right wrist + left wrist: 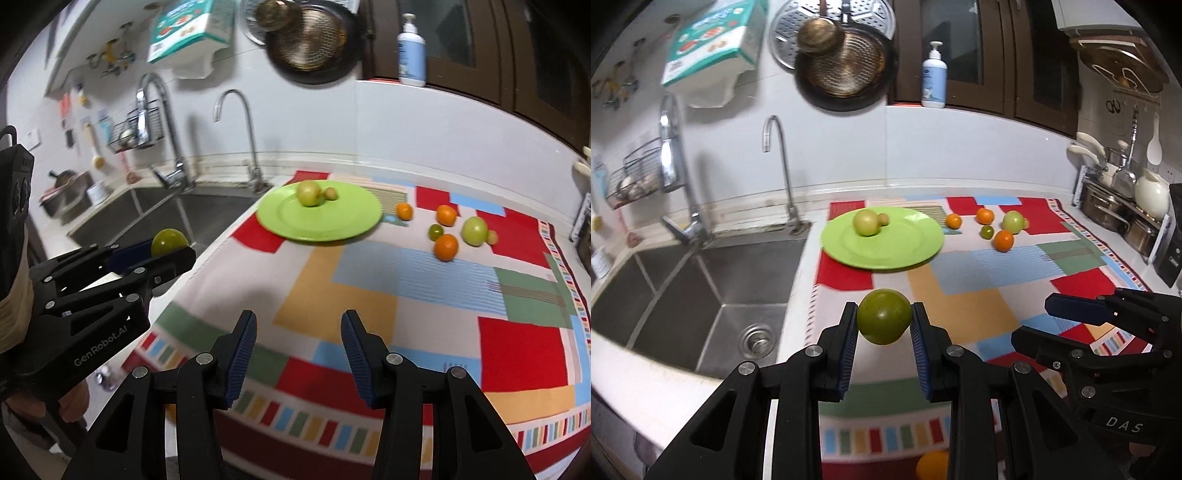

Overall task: Organize fruits
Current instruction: 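Carry the green tomato and orange toward the green plate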

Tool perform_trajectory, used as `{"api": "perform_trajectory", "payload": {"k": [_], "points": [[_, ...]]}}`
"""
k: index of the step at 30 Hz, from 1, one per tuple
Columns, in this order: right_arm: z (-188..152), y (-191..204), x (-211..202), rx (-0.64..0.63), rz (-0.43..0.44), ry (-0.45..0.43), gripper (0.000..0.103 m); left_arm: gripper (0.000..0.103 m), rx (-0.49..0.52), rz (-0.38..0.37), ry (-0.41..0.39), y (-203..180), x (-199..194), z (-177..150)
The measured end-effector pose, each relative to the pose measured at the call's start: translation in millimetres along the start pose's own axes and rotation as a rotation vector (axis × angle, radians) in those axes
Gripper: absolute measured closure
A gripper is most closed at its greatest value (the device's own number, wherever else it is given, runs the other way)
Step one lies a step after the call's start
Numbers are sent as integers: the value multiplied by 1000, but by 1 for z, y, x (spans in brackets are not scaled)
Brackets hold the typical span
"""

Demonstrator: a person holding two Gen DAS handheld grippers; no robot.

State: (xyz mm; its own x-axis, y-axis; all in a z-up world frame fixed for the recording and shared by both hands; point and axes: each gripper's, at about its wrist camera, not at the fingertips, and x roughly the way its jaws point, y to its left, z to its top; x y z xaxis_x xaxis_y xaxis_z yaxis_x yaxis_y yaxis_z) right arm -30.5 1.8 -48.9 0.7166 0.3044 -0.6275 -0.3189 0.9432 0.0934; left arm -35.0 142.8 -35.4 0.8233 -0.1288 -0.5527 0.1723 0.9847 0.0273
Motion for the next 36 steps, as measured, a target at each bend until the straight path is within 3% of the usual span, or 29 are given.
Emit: {"api": "perform_trajectory", "payload": {"k": [15,21,31,36], "points": [[-34,53,10,-110,176,112,54,74,-87,140,87,29,-38,-62],[-48,67,29,-130,228,194,54,74,-118,158,136,35,-39,-83],[-62,72,53,-156,228,279,55,74,-146,155,175,36,-35,-96],[-66,70,56,-152,237,291,69,74,-142,142,191,34,-29,-95]]}}
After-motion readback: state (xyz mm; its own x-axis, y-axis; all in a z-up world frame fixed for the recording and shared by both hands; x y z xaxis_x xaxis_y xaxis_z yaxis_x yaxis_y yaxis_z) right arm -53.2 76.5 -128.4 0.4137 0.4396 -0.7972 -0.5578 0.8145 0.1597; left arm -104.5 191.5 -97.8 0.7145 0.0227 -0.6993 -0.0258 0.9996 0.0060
